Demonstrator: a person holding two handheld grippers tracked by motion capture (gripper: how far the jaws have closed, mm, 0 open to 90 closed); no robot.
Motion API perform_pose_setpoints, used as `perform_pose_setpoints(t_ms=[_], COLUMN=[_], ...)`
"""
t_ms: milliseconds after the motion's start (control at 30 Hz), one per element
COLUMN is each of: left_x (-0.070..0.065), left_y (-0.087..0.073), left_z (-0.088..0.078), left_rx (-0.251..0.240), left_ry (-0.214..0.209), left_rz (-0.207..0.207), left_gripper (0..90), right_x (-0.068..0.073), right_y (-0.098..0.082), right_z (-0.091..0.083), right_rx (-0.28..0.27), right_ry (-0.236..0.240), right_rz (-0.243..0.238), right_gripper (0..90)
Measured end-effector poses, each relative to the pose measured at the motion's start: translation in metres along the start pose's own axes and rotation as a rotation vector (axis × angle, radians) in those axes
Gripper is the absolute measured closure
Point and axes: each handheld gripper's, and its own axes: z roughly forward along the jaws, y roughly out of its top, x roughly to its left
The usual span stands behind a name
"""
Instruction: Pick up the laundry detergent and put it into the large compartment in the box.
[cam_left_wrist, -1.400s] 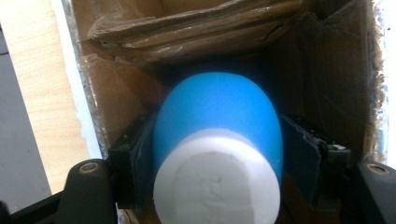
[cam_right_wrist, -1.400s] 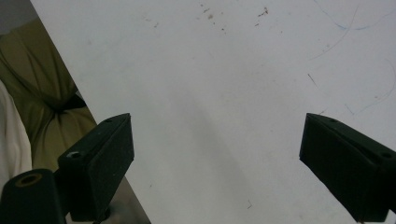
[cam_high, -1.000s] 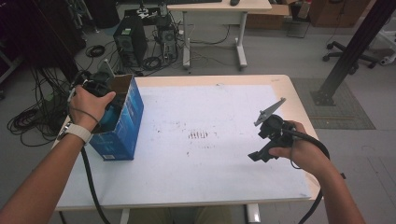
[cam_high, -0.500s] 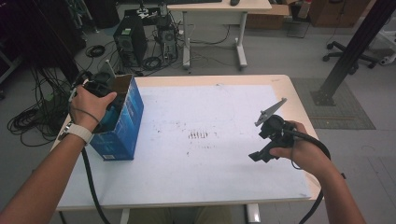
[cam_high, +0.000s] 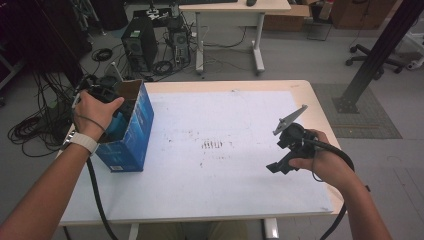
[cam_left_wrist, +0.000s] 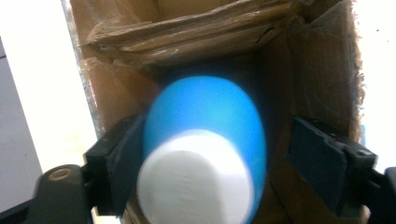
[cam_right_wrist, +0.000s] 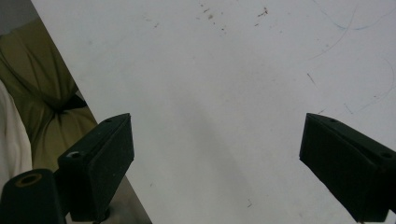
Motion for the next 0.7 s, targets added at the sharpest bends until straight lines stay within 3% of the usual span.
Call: perform_pose_setpoints(t_ms=[400,700], left_x=[0.002,0.002], left_y=[-0.002,-0.001], left_z=[-0.013,-0.025], left_rx=[-0.025,-0.04], left_ry=[-0.041,-0.026], left_rz=[0.008,0.017], left_gripper=[15.2,13.7], right_x=[0.002,0.004], right_y=[0.001,0.003], right_z=[-0.002,-0.003], right_rx=[-0.001,-0.003], right_ry=[-0.004,-0.005], right_rz=[-0.003,-0.005], right_gripper=[10.1,10.1])
